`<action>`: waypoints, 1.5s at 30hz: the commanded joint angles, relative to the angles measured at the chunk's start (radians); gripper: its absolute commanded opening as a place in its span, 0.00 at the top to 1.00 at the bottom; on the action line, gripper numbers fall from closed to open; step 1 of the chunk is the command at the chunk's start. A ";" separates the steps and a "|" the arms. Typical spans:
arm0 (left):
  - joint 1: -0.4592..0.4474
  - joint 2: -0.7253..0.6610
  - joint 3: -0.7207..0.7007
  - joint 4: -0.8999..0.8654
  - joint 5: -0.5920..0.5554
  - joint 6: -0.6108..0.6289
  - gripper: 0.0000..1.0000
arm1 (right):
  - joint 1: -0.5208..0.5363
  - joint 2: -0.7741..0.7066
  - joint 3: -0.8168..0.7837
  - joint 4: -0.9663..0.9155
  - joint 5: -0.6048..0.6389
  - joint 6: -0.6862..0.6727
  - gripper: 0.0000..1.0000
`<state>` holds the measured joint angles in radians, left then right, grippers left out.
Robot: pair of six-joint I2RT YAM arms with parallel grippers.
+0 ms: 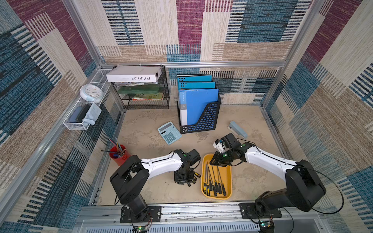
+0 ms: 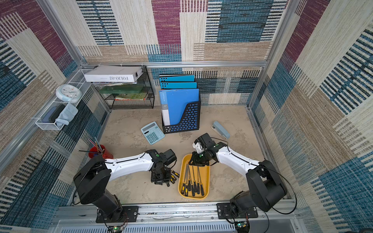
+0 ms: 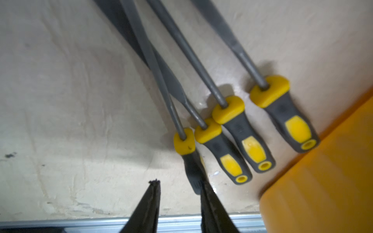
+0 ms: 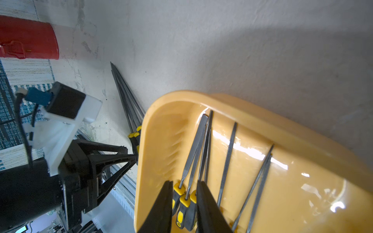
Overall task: Put the file tool into the storage box
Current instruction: Pick up the file tool from the center of the board, then place the file tool in the storage box.
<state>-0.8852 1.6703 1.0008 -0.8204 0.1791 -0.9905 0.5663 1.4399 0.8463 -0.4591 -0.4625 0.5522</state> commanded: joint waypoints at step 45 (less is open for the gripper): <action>0.002 -0.322 -0.004 -0.031 0.271 0.330 0.96 | 0.145 0.097 0.020 0.415 -0.231 0.311 0.60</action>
<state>-0.8829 1.3525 0.9897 -0.8589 0.4210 -0.6872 0.7017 1.5272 0.8658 -0.0746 -0.7155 0.8364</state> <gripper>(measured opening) 0.164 0.400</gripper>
